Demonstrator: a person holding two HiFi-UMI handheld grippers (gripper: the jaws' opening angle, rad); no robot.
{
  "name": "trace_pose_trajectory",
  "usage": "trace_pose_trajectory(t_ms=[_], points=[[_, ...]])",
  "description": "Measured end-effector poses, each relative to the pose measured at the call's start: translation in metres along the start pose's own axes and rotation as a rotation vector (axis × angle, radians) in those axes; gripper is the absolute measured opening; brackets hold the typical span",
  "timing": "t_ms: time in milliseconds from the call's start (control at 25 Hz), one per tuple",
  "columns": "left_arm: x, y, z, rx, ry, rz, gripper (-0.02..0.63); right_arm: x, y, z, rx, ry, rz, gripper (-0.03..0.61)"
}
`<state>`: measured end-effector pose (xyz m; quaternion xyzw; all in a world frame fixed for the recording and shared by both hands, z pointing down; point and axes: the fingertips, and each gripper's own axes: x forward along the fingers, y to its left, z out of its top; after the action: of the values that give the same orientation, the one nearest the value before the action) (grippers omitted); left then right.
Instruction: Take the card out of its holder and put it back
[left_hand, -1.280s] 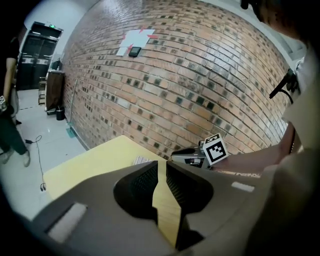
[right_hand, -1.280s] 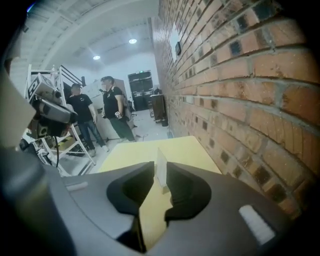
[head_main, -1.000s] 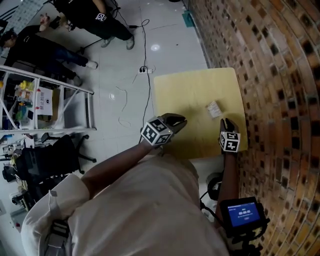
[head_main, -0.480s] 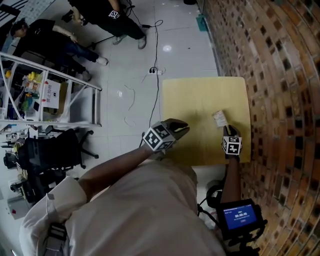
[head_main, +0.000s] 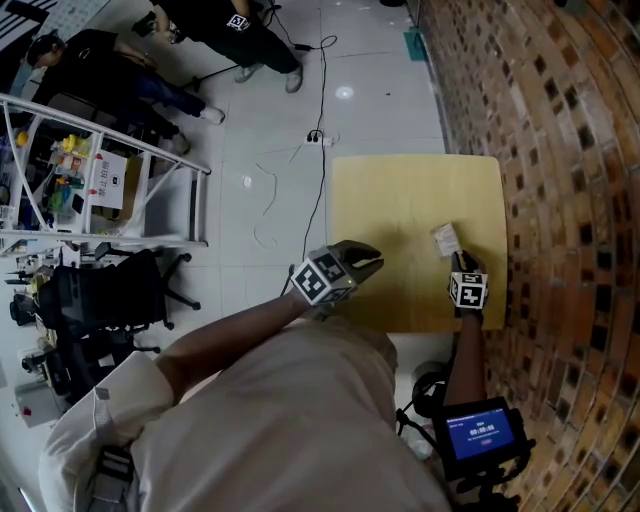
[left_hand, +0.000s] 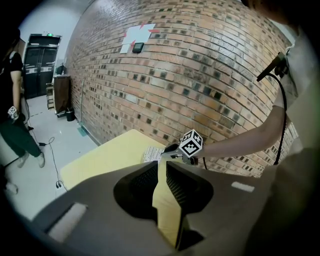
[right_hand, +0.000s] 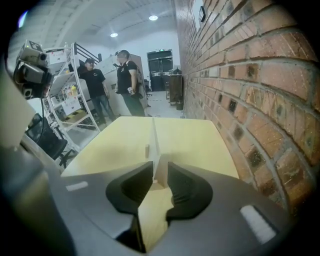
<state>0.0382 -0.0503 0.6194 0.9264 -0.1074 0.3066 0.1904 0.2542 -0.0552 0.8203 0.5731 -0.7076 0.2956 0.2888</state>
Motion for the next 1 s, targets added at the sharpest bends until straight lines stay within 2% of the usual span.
trace_pose_trajectory(t_ms=[360, 520, 640, 1000], points=[[-0.001, 0.0, -0.001, -0.008, -0.003, 0.001, 0.067, 0.008, 0.005, 0.0, 0.009, 0.012, 0.002, 0.084], [0.0, -0.002, -0.012, -0.017, 0.022, -0.007, 0.067, 0.009, 0.01, 0.002, 0.021, 0.005, 0.007, 0.072], [-0.001, -0.002, -0.003, -0.008, -0.006, -0.001, 0.067, 0.009, 0.015, 0.005, 0.044, -0.008, 0.002, 0.05], [-0.004, -0.01, -0.002, 0.003, -0.005, -0.017, 0.068, 0.001, 0.022, 0.009, 0.123, -0.041, -0.011, 0.023]])
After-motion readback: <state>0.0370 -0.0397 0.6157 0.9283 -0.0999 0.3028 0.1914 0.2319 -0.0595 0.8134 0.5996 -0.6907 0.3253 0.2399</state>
